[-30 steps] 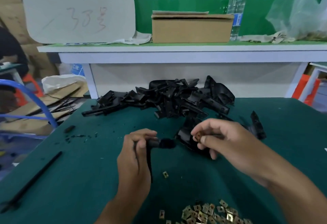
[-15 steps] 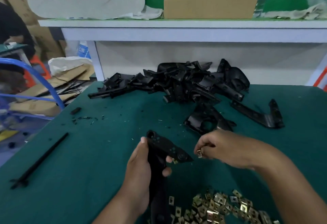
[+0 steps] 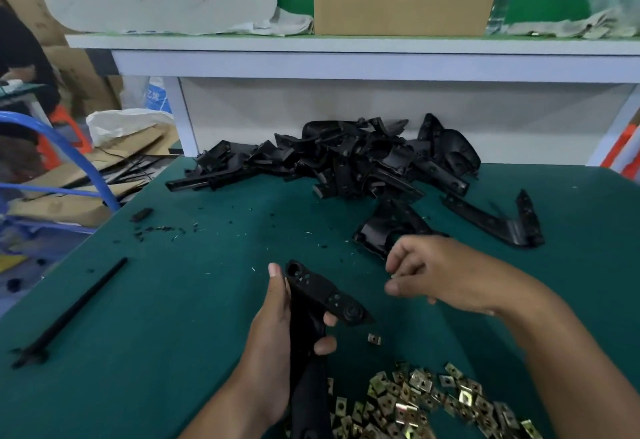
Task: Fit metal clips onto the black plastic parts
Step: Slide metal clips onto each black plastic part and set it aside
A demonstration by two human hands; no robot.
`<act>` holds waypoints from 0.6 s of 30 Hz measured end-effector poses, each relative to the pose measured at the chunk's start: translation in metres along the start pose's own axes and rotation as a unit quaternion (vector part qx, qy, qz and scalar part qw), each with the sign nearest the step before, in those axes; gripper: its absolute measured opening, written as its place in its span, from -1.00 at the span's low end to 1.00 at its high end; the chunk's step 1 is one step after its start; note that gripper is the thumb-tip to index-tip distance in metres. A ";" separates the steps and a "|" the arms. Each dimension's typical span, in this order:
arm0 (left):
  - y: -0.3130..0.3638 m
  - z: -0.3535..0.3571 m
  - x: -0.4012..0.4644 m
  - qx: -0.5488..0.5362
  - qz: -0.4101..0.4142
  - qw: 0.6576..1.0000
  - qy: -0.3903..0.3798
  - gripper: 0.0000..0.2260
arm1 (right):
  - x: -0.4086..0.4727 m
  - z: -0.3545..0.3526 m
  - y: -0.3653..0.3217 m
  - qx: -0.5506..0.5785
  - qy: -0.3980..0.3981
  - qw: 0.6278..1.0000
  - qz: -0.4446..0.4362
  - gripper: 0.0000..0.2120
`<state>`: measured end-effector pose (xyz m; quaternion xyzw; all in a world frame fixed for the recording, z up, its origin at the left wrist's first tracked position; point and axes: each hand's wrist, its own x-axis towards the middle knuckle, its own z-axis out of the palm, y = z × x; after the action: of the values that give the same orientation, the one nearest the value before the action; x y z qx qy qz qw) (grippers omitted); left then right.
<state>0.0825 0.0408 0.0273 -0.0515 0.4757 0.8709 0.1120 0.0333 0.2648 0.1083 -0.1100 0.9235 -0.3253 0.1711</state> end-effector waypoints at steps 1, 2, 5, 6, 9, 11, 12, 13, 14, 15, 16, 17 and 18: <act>0.001 0.001 -0.002 -0.001 0.011 1.000 -0.012 -0.34 | -0.003 -0.004 -0.004 0.034 0.014 0.999 -0.026 -0.85; 0.002 0.003 -0.004 -0.003 0.025 0.999 -0.026 -0.38 | -0.007 -0.008 -0.010 0.072 0.024 0.996 -0.054 -0.86; 0.006 0.011 -0.011 -0.039 0.069 0.993 -0.083 -0.51 | -0.022 -0.016 -0.028 0.199 0.026 0.971 -0.131 -0.87; 0.007 0.014 -0.013 -0.055 0.080 0.991 -0.097 -0.52 | -0.027 -0.017 -0.034 0.234 0.022 0.960 -0.153 -0.86; 0.005 0.021 -0.018 -0.044 0.125 0.987 -0.096 -0.54 | -0.038 -0.017 -0.048 0.289 0.007 0.937 -0.194 -0.82; 0.000 0.024 -0.020 -0.021 0.166 0.984 -0.060 -0.61 | -0.043 -0.016 -0.053 0.298 -0.005 0.933 -0.204 -0.83; -0.003 0.024 -0.021 -0.020 0.173 0.984 -0.039 -0.64 | -0.044 -0.015 -0.055 0.294 -0.009 0.933 -0.207 -0.85; -0.005 0.024 -0.023 -0.024 0.169 0.985 -0.025 -0.66 | -0.044 -0.013 -0.057 0.285 -0.012 0.936 -0.207 -0.86; -0.006 0.024 -0.024 -0.021 0.161 0.986 -0.025 -0.65 | -0.043 -0.012 -0.058 0.274 -0.015 0.940 -0.204 -0.87; -0.007 0.024 -0.025 -0.010 0.156 0.987 -0.032 -0.60 | -0.042 -0.010 -0.058 0.268 -0.020 0.942 -0.200 -0.87; -0.008 0.024 -0.026 0.007 0.154 0.987 -0.046 -0.52 | -0.041 -0.009 -0.058 0.268 -0.025 0.943 -0.198 -0.88; -0.008 0.025 -0.027 0.018 0.155 0.986 -0.059 -0.46 | -0.040 -0.008 -0.058 0.273 -0.031 0.941 -0.198 -0.89; -0.008 0.025 -0.028 0.023 0.155 0.985 -0.072 -0.43 | -0.039 -0.007 -0.058 0.278 -0.033 0.939 -0.199 -0.89</act>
<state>0.1119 0.0621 0.0402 0.0887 0.4880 0.8682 0.0107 0.0719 0.2369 0.1600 -0.2498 0.7494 -0.5927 0.1572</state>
